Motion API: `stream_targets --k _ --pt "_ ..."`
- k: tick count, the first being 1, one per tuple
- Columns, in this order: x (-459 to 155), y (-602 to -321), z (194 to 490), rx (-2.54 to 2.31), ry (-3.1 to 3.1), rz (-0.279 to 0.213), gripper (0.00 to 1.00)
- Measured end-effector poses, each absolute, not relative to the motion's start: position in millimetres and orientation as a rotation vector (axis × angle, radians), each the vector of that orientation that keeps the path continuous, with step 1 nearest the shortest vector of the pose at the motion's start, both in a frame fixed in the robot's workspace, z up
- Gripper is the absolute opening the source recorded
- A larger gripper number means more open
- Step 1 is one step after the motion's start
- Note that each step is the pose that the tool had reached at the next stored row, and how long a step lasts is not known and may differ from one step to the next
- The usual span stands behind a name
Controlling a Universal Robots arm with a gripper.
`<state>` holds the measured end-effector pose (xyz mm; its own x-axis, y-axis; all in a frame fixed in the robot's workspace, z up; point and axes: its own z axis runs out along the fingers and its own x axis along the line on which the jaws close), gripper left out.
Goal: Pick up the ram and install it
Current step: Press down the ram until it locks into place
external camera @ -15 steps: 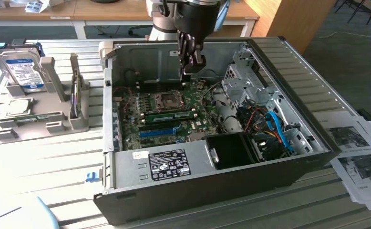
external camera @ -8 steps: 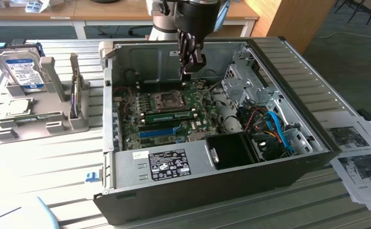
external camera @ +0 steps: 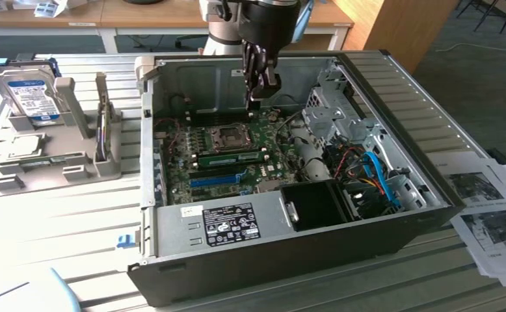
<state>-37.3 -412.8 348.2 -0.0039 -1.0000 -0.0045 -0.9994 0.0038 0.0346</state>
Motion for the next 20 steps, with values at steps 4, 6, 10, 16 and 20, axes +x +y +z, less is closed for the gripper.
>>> stream_targets --k 4,6,10,16,20 --pt "-37.3 -412.8 348.2 2.202 -2.21 -0.043 0.17" --pt "-37.3 -412.8 348.2 2.202 -2.21 -0.043 0.09" --pt "-37.3 -412.8 348.2 2.202 -2.21 -0.043 0.09" --pt "-37.3 -412.8 348.1 2.202 -2.21 -0.043 0.09" --pt "-37.3 -412.8 348.1 2.202 -2.21 -0.043 0.09"
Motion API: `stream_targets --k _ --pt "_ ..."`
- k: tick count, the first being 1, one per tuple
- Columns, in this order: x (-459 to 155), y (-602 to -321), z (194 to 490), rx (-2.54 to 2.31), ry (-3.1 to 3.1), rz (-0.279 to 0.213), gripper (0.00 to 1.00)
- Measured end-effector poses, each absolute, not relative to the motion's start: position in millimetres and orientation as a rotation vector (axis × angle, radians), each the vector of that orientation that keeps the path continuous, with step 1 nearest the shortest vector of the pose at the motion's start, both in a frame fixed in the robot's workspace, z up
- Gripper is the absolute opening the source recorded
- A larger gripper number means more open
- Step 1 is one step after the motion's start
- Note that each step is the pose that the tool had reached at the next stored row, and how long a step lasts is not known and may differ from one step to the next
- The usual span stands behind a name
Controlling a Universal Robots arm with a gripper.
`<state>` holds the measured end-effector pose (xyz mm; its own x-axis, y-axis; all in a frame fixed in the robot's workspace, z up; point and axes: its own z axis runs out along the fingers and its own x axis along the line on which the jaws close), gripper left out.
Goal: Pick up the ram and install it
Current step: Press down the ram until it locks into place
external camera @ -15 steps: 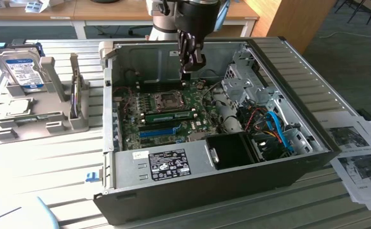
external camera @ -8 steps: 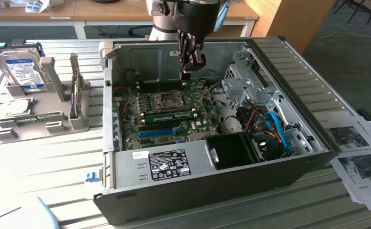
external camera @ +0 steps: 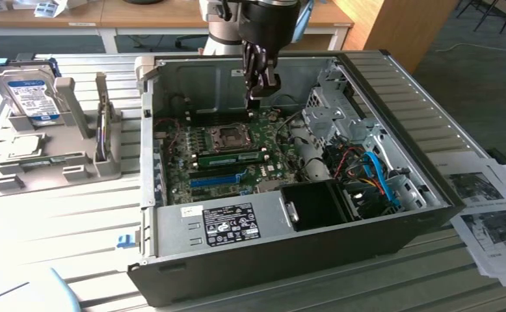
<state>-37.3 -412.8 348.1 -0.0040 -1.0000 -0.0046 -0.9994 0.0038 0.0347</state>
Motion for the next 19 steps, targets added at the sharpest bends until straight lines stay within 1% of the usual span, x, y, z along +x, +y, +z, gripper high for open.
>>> stream_targets --k 19 --pt "-37 -413 325 2.202 -2.21 -0.043 0.09"
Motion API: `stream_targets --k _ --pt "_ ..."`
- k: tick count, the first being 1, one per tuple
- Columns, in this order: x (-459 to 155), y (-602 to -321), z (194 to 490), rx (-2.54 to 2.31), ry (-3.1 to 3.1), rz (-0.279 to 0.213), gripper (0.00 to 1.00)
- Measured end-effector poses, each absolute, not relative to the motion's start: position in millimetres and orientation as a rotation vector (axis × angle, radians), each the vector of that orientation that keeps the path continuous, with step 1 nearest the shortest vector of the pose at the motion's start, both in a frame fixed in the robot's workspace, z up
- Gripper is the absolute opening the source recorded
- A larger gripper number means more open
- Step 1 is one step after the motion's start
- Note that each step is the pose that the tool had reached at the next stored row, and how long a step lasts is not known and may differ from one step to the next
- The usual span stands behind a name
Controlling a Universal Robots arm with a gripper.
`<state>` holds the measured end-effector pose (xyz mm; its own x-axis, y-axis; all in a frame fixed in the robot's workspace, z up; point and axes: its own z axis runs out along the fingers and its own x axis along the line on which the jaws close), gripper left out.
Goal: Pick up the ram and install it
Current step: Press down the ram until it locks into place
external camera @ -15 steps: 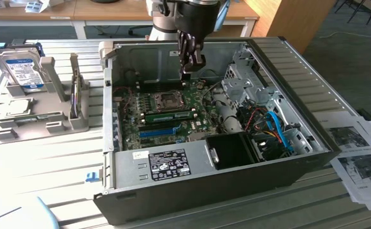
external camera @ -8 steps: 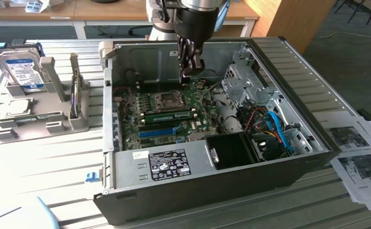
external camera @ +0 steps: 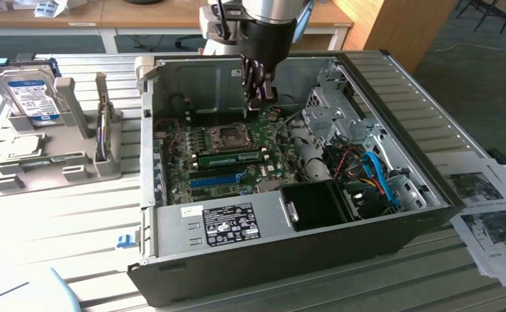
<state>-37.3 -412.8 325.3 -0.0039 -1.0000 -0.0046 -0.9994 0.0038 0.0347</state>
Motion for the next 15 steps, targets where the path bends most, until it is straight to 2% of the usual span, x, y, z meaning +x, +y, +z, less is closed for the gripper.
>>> stream_targets --k 15 --pt "-37 -413 308 2.202 -2.21 -0.043 0.09"
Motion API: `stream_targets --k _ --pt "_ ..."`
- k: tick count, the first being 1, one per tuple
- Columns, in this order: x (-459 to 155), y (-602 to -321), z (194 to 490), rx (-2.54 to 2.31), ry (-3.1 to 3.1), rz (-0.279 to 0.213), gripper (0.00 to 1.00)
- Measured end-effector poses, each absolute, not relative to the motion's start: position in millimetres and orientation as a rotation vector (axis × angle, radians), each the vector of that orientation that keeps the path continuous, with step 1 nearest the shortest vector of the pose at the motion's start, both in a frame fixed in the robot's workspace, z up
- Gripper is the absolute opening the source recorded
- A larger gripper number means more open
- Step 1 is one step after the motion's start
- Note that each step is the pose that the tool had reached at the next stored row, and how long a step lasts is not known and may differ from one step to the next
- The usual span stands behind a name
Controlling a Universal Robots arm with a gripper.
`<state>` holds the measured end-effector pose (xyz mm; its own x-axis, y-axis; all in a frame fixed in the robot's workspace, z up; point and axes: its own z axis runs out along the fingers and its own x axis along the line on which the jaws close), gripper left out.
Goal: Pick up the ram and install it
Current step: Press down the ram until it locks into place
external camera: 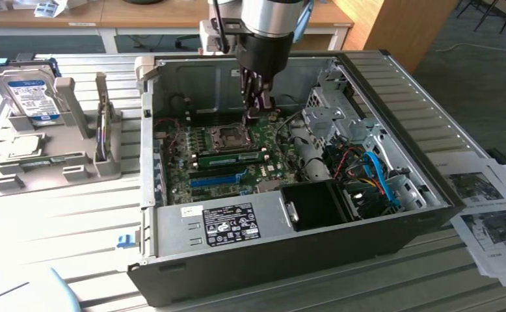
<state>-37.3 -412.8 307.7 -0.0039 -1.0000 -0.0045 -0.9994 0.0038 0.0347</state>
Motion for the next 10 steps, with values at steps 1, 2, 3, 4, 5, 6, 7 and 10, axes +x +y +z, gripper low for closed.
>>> stream_targets --k 1,2,3,4,5,6,7,10 --pt "-37 -413 306 2.202 -2.21 -0.043 0.09" --pt "-37 -413 305 2.202 -2.211 -0.043 0.09" --pt "-37 -413 304 2.202 -2.21 -0.043 0.09" --pt "-37 -413 303 2.202 -2.21 -0.043 0.09" --pt "-37 -413 301 2.202 -2.21 -0.043 0.09" --pt "-37 -413 300 2.202 -2.211 -0.043 0.09" --pt "-37 -413 299 2.202 -2.21 -0.043 0.09" --pt "-37 -413 294 2.202 -2.21 -0.043 0.09"
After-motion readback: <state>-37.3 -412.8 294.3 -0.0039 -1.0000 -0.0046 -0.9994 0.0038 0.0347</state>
